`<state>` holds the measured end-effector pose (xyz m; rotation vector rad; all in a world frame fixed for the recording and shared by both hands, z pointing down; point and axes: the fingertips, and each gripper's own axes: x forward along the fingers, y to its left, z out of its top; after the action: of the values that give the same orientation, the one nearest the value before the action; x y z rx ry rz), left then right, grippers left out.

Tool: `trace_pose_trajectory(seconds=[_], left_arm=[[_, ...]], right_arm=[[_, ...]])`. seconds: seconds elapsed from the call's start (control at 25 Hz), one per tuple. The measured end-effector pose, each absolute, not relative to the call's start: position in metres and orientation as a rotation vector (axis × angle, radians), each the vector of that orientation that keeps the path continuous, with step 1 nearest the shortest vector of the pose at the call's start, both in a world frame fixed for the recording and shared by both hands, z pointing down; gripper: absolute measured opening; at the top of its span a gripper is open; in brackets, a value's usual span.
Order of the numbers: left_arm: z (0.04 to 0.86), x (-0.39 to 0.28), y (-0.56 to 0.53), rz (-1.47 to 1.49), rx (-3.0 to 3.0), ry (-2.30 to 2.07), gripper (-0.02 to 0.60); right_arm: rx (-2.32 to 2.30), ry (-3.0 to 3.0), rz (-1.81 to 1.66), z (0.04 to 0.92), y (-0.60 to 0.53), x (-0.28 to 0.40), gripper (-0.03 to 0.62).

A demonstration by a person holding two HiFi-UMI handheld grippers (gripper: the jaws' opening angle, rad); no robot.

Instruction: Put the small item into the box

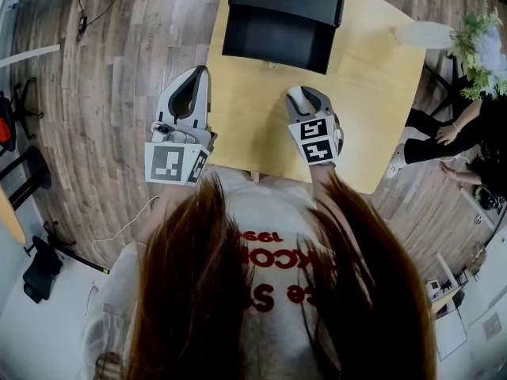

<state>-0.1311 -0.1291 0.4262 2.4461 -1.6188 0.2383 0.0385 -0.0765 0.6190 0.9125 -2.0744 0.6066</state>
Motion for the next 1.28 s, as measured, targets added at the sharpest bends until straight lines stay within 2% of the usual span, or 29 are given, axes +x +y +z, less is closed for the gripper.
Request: trace_pose_trajectory(seconds=[0.36,0.8,1.28], left_arm=[[0.411,-0.136,-0.135,0.197,2.491,-1.641,0.008],[0.353,-0.124,-0.157,0.082,2.634,-1.692,0.008],[0.312,-0.121,-0.16,-0.007,2.701,-1.733,0.008]], right_arm=[[1.103,-2.296,0.589,0.562,-0.105,0.037,0.141],[1.403,-2.55,0.331,0.416,-0.15,0.059,0.14],[1.613,-2.722,0.049,0.309,-0.143,0.078,0.14]])
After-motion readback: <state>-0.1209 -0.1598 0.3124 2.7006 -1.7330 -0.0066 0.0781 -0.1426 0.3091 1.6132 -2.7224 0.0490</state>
